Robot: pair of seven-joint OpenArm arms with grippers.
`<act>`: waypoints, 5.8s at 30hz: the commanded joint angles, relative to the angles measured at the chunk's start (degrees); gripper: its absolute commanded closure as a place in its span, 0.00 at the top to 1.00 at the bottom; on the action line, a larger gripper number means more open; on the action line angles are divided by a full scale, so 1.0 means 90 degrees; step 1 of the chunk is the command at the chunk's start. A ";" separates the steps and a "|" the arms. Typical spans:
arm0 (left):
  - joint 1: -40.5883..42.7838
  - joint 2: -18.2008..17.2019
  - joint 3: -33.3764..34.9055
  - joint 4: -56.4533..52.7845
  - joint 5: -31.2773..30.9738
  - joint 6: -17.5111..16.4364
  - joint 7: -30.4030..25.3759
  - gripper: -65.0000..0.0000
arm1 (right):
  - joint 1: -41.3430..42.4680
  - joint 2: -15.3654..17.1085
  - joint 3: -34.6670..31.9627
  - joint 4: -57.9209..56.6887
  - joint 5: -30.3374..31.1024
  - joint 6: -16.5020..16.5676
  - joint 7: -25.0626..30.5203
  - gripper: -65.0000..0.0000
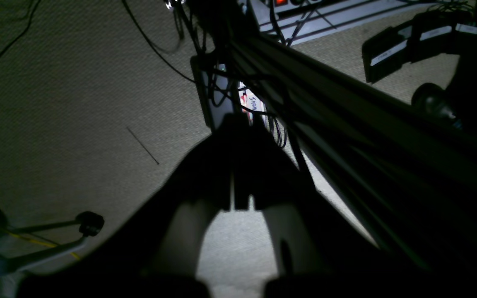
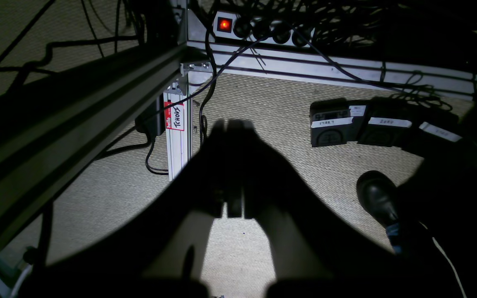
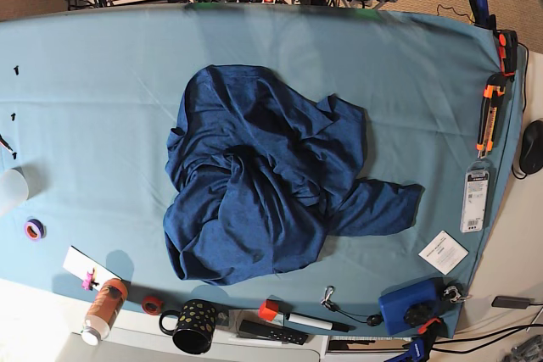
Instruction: Layout the t-shirt on the table in an organized manner, then fold the t-shirt properly
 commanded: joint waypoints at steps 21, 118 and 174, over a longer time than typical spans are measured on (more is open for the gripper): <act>-0.0017 0.0015 0.0017 0.0182 -0.0049 -0.0007 -0.0073 0.00 | 0.0005 0.0019 -0.0015 0.0058 0.0019 0.0017 0.0049 0.00; 0.4262 -0.2310 -0.1651 1.2048 -0.2924 -0.1914 0.1178 0.00 | -0.3869 0.1591 0.2402 1.0652 0.0782 -0.0233 -0.0017 0.00; 0.1161 -0.2135 -0.0138 0.9731 -0.2919 -0.1285 0.1435 0.33 | -0.1780 0.1287 0.2317 1.0632 0.1275 0.0447 -0.0631 0.30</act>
